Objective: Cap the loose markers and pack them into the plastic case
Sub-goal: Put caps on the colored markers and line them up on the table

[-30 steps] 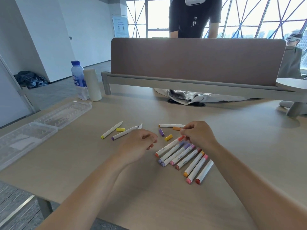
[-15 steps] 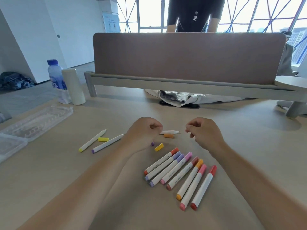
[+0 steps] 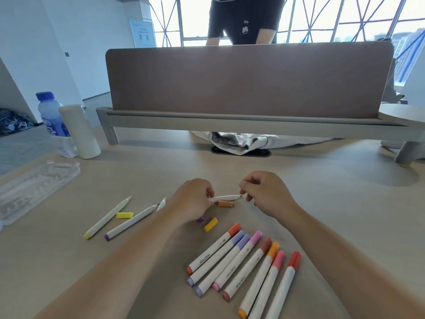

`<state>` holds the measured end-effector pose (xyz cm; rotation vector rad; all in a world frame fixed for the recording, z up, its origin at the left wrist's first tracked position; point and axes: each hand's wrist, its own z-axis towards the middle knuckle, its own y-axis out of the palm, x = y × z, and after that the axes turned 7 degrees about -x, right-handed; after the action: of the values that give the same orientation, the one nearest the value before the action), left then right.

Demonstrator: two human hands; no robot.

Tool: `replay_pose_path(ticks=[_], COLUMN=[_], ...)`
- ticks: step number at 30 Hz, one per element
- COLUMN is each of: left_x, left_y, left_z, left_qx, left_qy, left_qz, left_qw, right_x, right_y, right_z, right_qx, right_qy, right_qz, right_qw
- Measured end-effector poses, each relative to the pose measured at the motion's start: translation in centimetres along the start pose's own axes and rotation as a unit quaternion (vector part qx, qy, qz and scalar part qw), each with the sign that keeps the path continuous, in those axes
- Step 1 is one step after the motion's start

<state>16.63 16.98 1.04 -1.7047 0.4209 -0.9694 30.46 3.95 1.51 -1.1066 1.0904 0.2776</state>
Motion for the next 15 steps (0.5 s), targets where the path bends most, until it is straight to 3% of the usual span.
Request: replay_pose_path(ticks=[4,7,11,15], left_x=[-0.4,-1.0,-2.1,-2.7], left_y=[-0.2,-1.0,-2.4,-3.3], left_z=[0.1,-0.2,-2.2,-4.7], left_qx=[0.007,0.039,0.028,-0.007], left_qy=[-0.011,-0.031,-0.047,-0.034], left_qz=[-0.003,-0.157,-0.424,-0.531], left_qw=[1.0,0.986,0.904,0.847], right_x=[-0.2,-0.5,-0.6,-0.6], right_y=[0.0,0.2,1.3,2.7], right_z=[-0.1,-0.2,0.1,0.3], right_qx=[0.002,-0.003,-0.053,-0.089], right_qy=[0.003,-0.007,-0.018,-0.002], right_qz=[-0.003,-0.026,-0.104,-0.191], right_qw=[1.0,1.0,0.993,0.977])
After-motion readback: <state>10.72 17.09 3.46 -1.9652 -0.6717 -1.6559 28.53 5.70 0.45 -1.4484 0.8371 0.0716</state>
